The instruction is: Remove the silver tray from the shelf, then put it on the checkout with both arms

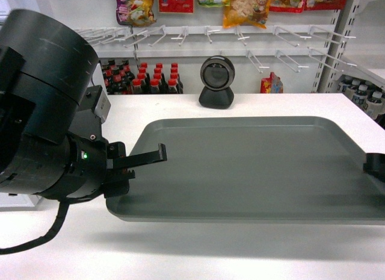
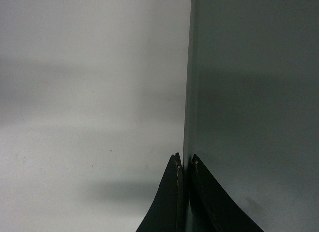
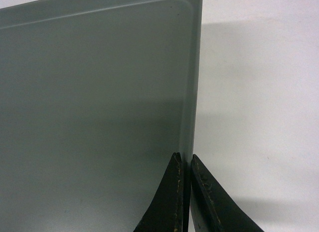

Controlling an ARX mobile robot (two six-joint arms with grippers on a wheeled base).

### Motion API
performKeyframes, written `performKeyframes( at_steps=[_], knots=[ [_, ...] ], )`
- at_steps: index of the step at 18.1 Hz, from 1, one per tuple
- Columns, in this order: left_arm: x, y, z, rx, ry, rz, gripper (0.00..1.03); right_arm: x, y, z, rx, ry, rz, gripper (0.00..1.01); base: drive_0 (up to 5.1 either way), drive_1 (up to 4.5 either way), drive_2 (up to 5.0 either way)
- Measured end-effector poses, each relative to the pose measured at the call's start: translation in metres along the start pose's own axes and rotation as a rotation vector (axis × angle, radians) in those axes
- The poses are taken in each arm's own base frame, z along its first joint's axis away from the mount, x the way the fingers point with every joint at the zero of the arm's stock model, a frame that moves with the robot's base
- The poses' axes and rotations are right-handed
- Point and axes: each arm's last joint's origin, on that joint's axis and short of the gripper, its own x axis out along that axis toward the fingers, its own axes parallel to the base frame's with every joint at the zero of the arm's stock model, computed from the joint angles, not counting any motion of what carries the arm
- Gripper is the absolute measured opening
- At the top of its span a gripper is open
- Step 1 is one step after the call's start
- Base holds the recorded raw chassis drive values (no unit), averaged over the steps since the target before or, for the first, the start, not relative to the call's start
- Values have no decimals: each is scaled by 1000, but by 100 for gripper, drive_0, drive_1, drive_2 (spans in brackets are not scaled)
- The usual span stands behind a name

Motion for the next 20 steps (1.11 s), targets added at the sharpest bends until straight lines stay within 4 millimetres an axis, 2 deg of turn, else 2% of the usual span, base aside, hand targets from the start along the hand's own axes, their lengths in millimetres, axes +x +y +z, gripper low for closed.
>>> performKeyframes(
  at_steps=[3,6,9,11,14,17,19,20],
  knots=[
    [22,0,12,-6,-5,6,3,34,-3,9,-10,16,9,2,0,0,0],
    [40,-2,18,19,9,40,3,56,0,14,-27,30,2,2,0,0,0],
    [50,1,7,34,37,71,3,67,4,2,-83,22,-17,2,0,0,0],
    [53,-1,-8,59,40,80,3,70,4,-12,-120,36,-48,5,0,0,0],
    [54,-8,-20,62,38,84,27,68,7,-30,-180,76,-39,31,0,0,0],
    [48,-13,-22,46,9,58,53,60,8,-26,-167,17,-22,59,0,0,0],
    [26,-18,-6,25,-99,23,70,53,11,-17,-170,-21,-9,76,0,0,0],
    [5,-24,10,19,-197,0,79,53,11,-16,-180,-113,-35,79,0,0,0]
  ],
)
